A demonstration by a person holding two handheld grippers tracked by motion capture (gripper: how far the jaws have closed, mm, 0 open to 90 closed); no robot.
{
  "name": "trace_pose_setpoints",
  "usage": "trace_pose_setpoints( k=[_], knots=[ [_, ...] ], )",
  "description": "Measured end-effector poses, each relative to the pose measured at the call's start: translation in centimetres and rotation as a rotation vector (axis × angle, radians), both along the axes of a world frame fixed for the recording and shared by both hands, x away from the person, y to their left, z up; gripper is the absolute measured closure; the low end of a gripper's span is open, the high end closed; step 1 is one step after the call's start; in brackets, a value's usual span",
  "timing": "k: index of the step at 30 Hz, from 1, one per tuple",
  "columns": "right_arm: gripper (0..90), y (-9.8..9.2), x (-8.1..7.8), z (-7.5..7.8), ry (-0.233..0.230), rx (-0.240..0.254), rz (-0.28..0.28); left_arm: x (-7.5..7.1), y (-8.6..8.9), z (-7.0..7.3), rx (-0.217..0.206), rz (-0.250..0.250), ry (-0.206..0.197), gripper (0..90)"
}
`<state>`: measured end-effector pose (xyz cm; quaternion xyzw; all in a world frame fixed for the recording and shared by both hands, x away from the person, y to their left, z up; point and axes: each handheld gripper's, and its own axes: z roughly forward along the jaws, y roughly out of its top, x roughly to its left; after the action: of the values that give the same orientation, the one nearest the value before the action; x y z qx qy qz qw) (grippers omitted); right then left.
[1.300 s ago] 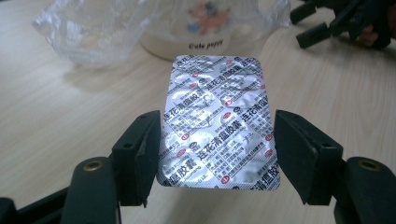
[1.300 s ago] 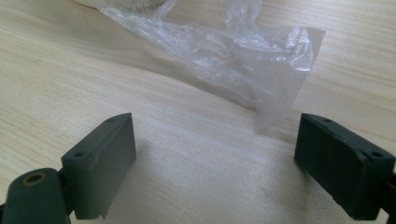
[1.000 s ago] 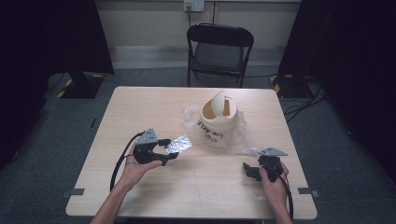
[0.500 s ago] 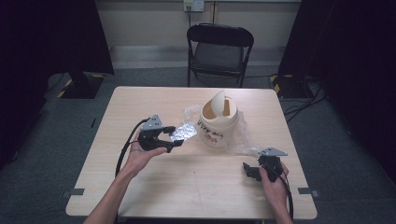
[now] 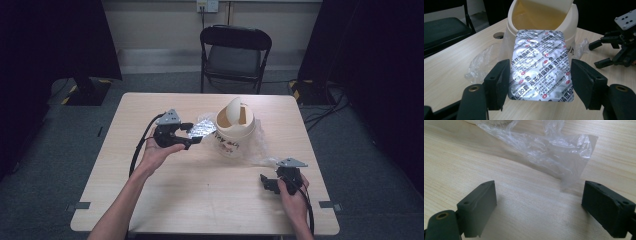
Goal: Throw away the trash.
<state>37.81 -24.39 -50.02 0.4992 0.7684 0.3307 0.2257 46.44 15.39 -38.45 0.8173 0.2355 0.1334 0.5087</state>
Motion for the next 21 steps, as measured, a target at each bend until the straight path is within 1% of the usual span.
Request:
trace_pose_setpoints(
  k=[1,3,5,6,8,9,10,11,13,14,15,18,21],
  knots=[
    [11.4,0.0,0.0,0.0,0.000,0.000,0.000,0.2,-0.2,0.2,0.002,-0.001,0.009,34.0],
    [11.4,0.0,0.0,0.0,0.000,0.000,0.000,0.4,-0.3,0.2,0.002,-0.001,0.005,34.0],
    [11.4,0.0,0.0,0.0,0.000,0.000,0.000,1.2,-0.6,0.7,0.017,0.003,0.005,34.0],
    [11.4,0.0,0.0,0.0,0.000,0.000,0.000,1.4,-0.8,0.8,0.023,0.002,0.000,34.0],
    [11.4,0.0,0.0,0.0,0.000,0.000,0.000,1.9,-1.2,1.0,0.027,-0.001,0.010,34.0],
    [11.4,0.0,0.0,0.0,0.000,0.000,0.000,2.2,-1.5,1.2,0.040,-0.003,0.007,34.0],
    [11.4,0.0,0.0,0.0,0.000,0.000,0.000,2.2,-1.5,1.2,0.040,-0.003,0.007,34.0],
    [11.4,0.0,0.0,0.0,0.000,0.000,0.000,2.6,-2.1,1.5,0.052,-0.010,0.006,34.0],
    [11.4,0.0,0.0,0.0,0.000,0.000,0.000,3.0,-2.8,1.7,0.060,-0.017,0.007,34.0],
    [11.4,0.0,0.0,0.0,0.000,0.000,0.000,3.2,-3.0,1.7,0.064,-0.024,0.002,34.0],
    [11.4,0.0,0.0,0.0,0.000,0.000,0.000,3.3,-3.4,1.7,0.073,-0.038,0.010,34.0],
    [11.4,0.0,0.0,0.0,0.000,0.000,0.000,3.6,-4.3,1.5,0.098,-0.055,0.020,34.0],
    [11.4,0.0,0.0,0.0,0.000,0.000,0.000,4.0,-4.8,1.4,0.103,-0.061,0.023,34.0]
  ],
)
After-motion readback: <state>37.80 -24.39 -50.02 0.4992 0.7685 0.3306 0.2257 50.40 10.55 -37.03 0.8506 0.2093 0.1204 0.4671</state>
